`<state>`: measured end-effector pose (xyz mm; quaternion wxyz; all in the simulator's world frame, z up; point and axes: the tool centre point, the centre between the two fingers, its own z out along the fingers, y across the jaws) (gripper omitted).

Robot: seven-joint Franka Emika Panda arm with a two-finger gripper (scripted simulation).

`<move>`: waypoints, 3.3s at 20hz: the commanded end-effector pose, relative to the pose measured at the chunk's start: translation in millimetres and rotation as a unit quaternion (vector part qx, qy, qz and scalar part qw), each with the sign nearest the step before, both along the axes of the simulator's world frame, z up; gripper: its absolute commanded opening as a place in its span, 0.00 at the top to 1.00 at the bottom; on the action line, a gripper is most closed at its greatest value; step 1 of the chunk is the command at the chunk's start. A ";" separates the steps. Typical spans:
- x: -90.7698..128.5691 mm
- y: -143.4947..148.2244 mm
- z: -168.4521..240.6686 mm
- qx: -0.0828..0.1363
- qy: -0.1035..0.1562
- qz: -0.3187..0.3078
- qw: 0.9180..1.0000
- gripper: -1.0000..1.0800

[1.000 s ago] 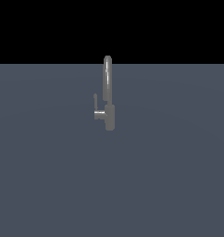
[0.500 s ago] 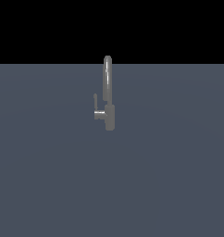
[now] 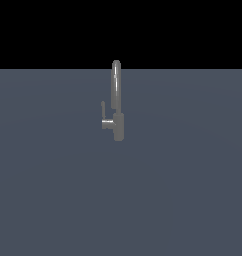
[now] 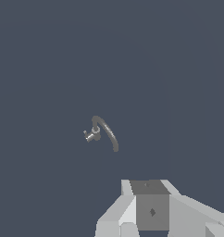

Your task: Turn on the faucet by rotating a designated handle.

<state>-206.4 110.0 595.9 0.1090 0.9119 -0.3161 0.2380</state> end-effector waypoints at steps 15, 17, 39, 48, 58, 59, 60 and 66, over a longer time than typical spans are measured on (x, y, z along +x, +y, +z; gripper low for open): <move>97.7 68.6 -48.1 -0.071 -0.092 -0.151 0.982 1.00; 113.1 72.6 -62.0 -0.078 -0.098 -0.167 0.978 1.00; 268.7 14.4 -312.4 -0.117 -0.097 -0.350 0.924 1.00; 288.2 -31.0 -405.1 -0.112 -0.078 -0.410 0.902 1.00; 290.8 -47.6 -436.9 -0.109 -0.070 -0.431 0.893 1.00; 290.8 -47.6 -436.9 -0.109 -0.070 -0.431 0.893 1.00; 290.8 -47.6 -436.9 -0.109 -0.070 -0.431 0.893 1.00; 277.8 -47.5 -433.8 -0.109 -0.070 -0.431 0.893 1.00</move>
